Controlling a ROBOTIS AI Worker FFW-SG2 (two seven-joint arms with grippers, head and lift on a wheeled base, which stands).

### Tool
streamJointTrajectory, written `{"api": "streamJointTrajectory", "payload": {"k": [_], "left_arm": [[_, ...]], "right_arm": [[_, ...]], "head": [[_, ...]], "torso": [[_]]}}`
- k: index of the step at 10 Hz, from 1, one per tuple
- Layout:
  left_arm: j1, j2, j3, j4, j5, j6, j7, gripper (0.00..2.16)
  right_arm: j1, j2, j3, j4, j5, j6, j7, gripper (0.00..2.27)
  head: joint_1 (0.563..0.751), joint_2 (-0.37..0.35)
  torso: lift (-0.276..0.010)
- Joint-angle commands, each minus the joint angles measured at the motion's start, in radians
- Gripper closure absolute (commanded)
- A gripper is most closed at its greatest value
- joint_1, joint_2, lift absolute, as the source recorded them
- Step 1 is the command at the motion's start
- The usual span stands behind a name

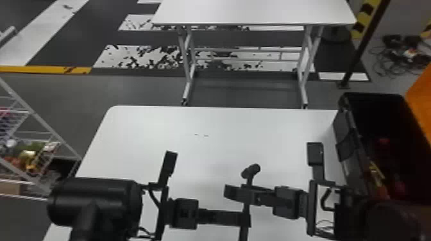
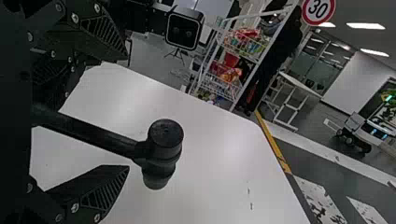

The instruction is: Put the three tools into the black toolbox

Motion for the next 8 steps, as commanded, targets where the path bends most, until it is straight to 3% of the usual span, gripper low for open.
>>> {"api": "streamJointTrajectory", "payload": {"k": [1,2,8], "left_arm": [[0.002,-0.001,-0.003,0.001,-0.003,0.004,0.000,1.89],[0.005,-0.001,-0.003,0.000,-0.004,0.004,0.000,1.90],[0.046,0.004,0.013,-0.041,-0.006,0.004,-0.011,1.89]], "right_arm": [[-0.004,0.000,0.000,0.007,-0.022,0.024,0.022,1.67],[-0.006,-0.001,-0.003,0.007,-0.022,0.039,0.025,2.25],[0.023,-0.003,-0.019,0.000,-0.023,0.024,0.056,2.25]], "head": [[0.695,0.106],[0.695,0.114],[0.695,0.122]], "torso": [[-0.051],[-0.051],[-0.051]]}}
